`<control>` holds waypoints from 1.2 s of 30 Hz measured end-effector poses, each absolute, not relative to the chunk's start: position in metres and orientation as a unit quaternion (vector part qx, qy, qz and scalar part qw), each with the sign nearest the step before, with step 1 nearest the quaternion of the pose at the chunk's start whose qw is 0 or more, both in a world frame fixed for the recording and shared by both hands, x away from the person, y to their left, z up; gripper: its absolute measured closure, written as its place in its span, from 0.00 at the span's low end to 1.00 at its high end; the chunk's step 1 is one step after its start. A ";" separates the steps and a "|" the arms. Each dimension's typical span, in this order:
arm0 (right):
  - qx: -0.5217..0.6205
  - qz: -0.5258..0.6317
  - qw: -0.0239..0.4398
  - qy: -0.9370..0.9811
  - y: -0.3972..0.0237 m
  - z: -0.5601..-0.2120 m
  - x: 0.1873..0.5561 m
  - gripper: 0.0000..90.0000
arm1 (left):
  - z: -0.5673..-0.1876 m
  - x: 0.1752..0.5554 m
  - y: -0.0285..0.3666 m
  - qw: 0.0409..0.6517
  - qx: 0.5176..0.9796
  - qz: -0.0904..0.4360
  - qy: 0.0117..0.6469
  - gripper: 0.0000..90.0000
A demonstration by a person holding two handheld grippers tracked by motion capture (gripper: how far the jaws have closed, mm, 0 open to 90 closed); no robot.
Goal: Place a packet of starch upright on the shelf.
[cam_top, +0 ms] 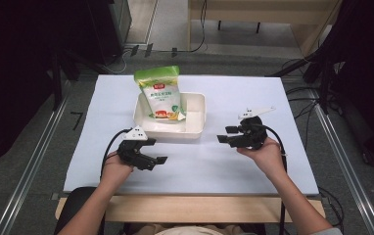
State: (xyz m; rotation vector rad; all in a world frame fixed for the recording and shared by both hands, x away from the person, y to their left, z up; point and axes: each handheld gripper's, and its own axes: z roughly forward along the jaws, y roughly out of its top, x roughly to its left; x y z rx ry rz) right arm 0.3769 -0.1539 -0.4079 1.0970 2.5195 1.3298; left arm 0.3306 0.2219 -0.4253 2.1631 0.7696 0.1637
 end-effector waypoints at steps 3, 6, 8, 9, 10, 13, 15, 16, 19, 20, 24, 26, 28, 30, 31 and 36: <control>0.346 0.426 0.041 0.835 -0.155 -0.413 0.372 0.51 | -0.426 0.330 0.220 0.412 0.857 0.064 0.302 0.19; 0.346 0.425 0.047 0.835 -0.155 -0.418 0.369 0.50 | -0.426 0.330 0.220 0.408 0.859 0.065 0.302 0.19; 0.350 0.432 0.047 0.830 -0.155 -0.422 0.368 0.51 | -0.426 0.330 0.220 0.409 0.859 0.065 0.301 0.19; 0.351 0.434 0.048 0.829 -0.155 -0.424 0.368 0.51 | -0.426 0.330 0.220 0.412 0.858 0.064 0.301 0.19; 0.351 0.434 0.049 0.828 -0.155 -0.426 0.368 0.51 | -0.426 0.330 0.220 0.411 0.858 0.064 0.300 0.19; 0.361 0.437 0.048 0.822 -0.156 -0.429 0.370 0.51 | -0.426 0.330 0.222 0.416 0.854 0.064 0.306 0.19; 0.366 0.435 0.050 0.821 -0.156 -0.432 0.372 0.51 | -0.425 0.331 0.223 0.415 0.854 0.065 0.308 0.19; 0.366 0.432 0.050 0.823 -0.156 -0.433 0.373 0.51 | -0.425 0.331 0.223 0.416 0.853 0.064 0.307 0.19; 0.369 0.424 0.046 0.826 -0.156 -0.436 0.374 0.51 | -0.425 0.330 0.222 0.410 0.857 0.064 0.305 0.19; 0.369 0.423 0.045 0.826 -0.155 -0.437 0.374 0.51 | -0.425 0.331 0.222 0.409 0.858 0.065 0.303 0.19; 0.367 0.423 0.044 0.827 -0.155 -0.438 0.375 0.51 | -0.426 0.331 0.222 0.415 0.855 0.063 0.305 0.19; 0.367 0.424 0.044 0.827 -0.155 -0.438 0.375 0.52 | -0.426 0.331 0.222 0.414 0.855 0.063 0.305 0.19; 0.367 0.424 0.044 0.827 -0.155 -0.438 0.375 0.52 | -0.426 0.331 0.222 0.409 0.858 0.063 0.303 0.19; 0.367 0.423 0.044 0.827 -0.155 -0.438 0.375 0.52 | -0.426 0.331 0.222 0.409 0.859 0.063 0.303 0.19; 0.367 0.423 0.042 0.827 -0.155 -0.439 0.375 0.52 | -0.426 0.331 0.222 0.409 0.858 0.063 0.303 0.19; 0.366 0.420 0.038 0.830 -0.152 -0.440 0.375 0.52 | -0.426 0.331 0.221 0.409 0.859 0.062 0.303 0.19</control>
